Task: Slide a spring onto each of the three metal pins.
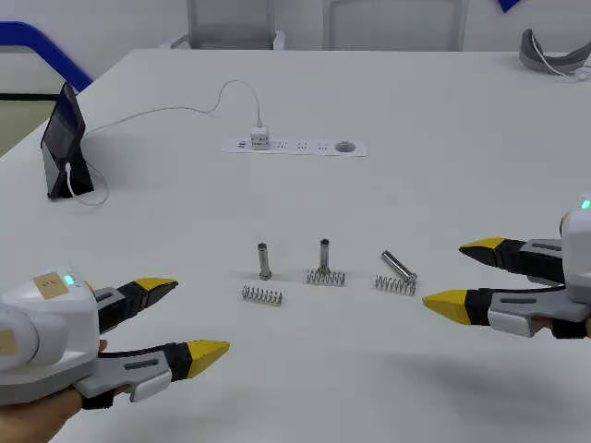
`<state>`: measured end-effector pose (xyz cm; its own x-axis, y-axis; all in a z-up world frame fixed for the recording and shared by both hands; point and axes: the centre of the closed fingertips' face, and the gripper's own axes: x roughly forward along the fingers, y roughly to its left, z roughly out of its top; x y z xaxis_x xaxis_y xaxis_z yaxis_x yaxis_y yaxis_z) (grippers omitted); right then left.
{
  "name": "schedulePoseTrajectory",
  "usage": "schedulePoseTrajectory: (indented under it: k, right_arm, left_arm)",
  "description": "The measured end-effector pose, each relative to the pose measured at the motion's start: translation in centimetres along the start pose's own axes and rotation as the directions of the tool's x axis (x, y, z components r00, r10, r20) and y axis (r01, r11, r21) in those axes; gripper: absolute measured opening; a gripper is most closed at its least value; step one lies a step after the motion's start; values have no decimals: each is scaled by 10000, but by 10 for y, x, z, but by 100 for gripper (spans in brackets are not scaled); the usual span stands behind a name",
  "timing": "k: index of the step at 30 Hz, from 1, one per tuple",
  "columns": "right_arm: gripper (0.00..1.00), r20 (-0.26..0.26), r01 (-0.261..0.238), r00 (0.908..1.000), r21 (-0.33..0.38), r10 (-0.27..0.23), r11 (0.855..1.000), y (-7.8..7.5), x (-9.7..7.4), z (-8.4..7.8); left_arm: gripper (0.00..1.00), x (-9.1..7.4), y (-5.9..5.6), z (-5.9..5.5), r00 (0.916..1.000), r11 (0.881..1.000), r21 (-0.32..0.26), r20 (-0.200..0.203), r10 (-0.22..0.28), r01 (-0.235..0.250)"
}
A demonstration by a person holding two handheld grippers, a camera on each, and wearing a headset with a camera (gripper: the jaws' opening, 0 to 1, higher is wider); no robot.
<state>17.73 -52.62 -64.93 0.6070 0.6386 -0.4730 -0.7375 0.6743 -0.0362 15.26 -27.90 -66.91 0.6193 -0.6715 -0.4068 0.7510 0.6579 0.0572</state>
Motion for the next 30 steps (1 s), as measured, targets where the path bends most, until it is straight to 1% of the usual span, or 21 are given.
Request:
schedulePoseTrajectory:
  k: [4, 10, 16, 23, 30]
  right_arm:
    - [50, -96, 75, 9999, -16, -75, 10000, -5, 6, 5]
    - [46, -347, 120, 9993, -70, -122, 9999, -12, 19, 10]
    - [43, -606, 238, 9979, -50, -241, 9997, -21, 35, 14]
    - [38, -1007, 438, 9940, 157, -420, 9989, -31, 53, 12]
    - [33, -1414, 604, 9884, 307, -555, 9977, -40, 64, 6]
  left_arm:
    - [63, 1, -1, 0, 10000, 10000, 30, -4, -58, 58]
    - [62, 1, -1, 2, 10000, 10000, 59, 35, -76, 76]
    - [62, 0, 0, -1, 10000, 10000, 12, 22, -92, 92]
    - [62, 0, -1, -2, 9999, 9999, -8, 10, -111, 111]
    - [61, -2, 0, -3, 10000, 10000, -15, -21, -73, 73]
